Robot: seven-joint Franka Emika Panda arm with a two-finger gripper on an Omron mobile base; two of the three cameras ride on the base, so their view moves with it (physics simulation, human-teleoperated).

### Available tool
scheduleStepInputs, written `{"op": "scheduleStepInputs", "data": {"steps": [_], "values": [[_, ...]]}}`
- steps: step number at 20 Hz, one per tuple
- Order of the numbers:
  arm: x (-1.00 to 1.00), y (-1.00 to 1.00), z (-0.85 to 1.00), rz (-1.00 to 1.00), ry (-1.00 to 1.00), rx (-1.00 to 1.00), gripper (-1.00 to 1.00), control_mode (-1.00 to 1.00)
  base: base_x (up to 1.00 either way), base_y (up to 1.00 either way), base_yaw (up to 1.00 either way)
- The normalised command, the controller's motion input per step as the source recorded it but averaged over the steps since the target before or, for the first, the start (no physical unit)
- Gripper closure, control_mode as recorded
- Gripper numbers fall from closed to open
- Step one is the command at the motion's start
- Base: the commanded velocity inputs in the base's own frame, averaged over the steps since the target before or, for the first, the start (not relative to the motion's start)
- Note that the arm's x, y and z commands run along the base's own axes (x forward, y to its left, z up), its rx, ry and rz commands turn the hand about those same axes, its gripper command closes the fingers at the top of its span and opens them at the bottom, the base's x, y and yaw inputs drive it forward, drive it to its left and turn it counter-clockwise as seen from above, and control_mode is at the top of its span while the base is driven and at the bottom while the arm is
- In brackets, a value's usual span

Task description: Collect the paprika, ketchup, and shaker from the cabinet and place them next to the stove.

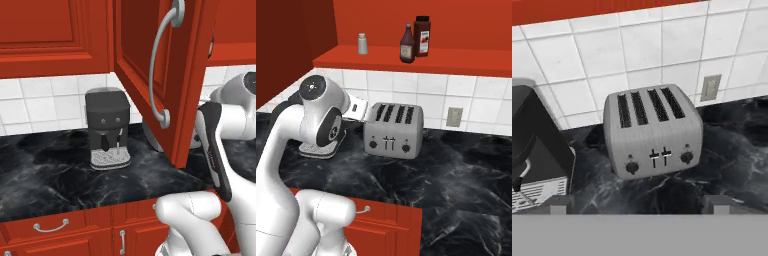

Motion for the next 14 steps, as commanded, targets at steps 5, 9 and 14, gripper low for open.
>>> {"op": "scheduleStepInputs", "data": {"steps": [5, 9, 14], "values": [[0.00, -0.39, 0.88, -0.11, -0.34, 0.00, -1.00, -1.00, 0.00, 0.00, 0.00], [0.00, -0.26, 0.84, -0.10, -0.29, 0.00, -1.00, -1.00, 0.00, 0.00, 0.00], [0.00, -0.10, 0.44, -0.06, -0.15, 0.00, -1.00, -1.00, 0.00, 0.00, 0.00]]}}
